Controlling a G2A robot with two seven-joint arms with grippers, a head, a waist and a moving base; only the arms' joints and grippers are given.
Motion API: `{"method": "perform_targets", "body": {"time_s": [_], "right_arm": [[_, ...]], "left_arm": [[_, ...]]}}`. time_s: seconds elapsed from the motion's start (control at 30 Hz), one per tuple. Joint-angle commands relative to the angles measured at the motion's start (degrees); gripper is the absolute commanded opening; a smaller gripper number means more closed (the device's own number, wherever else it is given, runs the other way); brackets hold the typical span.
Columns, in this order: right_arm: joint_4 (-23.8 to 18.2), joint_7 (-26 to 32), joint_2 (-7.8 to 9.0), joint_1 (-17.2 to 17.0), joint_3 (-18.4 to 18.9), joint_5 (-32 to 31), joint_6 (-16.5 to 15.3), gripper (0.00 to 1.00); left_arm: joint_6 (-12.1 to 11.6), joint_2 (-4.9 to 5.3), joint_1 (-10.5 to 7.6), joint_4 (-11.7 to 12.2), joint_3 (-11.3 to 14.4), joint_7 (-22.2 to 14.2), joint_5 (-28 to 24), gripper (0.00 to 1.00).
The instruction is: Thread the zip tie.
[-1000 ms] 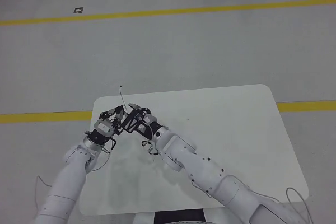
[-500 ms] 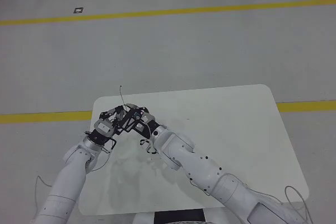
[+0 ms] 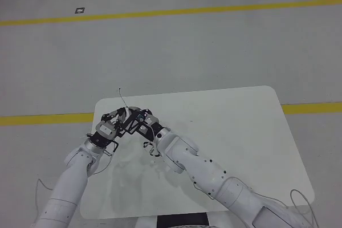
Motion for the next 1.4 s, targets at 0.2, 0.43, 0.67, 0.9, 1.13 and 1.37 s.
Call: {"method": "perform_targets", "body": {"time_s": [0.2, 0.43, 0.67, 0.9, 1.13, 1.37], "right_arm": [[-1.0, 0.5, 0.98, -0.9, 1.1, 0.0, 0.5, 0.00], [-2.2, 0.9, 1.90, -1.7, 1.8, 0.0, 0.7, 0.00], [-3.1, 1.3, 2.63, -2.3, 2.1, 0.0, 0.8, 0.00], [-3.8, 1.6, 3.15, -2.7, 2.3, 0.0, 0.9, 0.00], [-4.1, 2.1, 3.39, -3.0, 2.2, 0.0, 0.8, 0.00], [-4.4, 2.8, 3.65, -3.6, 2.6, 0.0, 0.8, 0.00]], "left_arm": [[0.0, 0.00, 0.00, 0.0, 0.0, 0.0, 0.0, 0.00], [0.0, 0.00, 0.00, 0.0, 0.0, 0.0, 0.0, 0.00], [0.0, 0.00, 0.00, 0.0, 0.0, 0.0, 0.0, 0.00], [0.0, 0.00, 0.00, 0.0, 0.0, 0.0, 0.0, 0.00], [0.0, 0.00, 0.00, 0.0, 0.0, 0.0, 0.0, 0.00], [0.0, 0.00, 0.00, 0.0, 0.0, 0.0, 0.0, 0.00]]}}
